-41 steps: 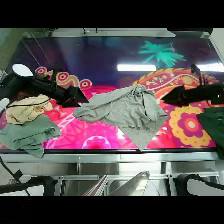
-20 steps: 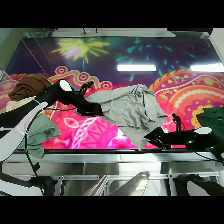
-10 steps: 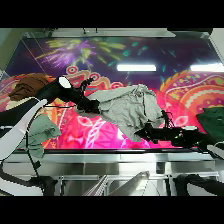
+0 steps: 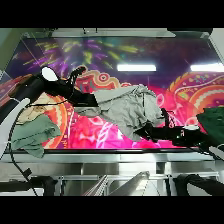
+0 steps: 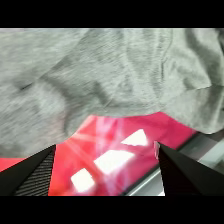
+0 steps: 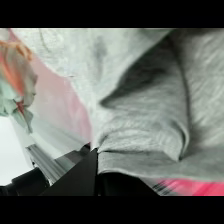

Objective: Fold the shirts.

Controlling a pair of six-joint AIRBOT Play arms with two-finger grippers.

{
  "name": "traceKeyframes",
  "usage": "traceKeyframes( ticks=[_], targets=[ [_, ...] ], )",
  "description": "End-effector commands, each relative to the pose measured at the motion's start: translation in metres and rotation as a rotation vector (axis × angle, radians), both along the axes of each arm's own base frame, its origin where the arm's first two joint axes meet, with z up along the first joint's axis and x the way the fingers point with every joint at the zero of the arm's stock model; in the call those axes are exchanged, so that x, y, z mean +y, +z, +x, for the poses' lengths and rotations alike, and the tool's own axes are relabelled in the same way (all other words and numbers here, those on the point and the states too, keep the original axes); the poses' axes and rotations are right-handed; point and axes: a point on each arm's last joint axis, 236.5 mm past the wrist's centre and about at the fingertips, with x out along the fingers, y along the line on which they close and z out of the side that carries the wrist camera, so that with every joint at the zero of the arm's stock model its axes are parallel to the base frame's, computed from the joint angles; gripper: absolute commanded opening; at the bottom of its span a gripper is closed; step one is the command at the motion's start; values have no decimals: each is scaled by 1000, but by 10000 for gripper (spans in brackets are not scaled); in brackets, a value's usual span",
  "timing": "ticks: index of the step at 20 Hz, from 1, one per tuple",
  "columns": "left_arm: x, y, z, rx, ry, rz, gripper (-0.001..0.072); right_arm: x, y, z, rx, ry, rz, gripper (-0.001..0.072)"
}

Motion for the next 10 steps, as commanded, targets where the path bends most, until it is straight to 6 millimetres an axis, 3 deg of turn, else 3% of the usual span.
traceKeyframes(
  ticks=[1, 7, 10],
  targets=[
    [20, -13, -1, 2, -2, 110, 715, 3, 19, 1, -53, 11, 19, 18],
    [-19, -74, -32, 125, -126, 155, 715, 1, 24, -8, -44, 40, -6, 18],
    [-29, -86, -23, 68, -126, 172, 714, 2, 28, -8, -55, 43, 1, 18]
  ],
)
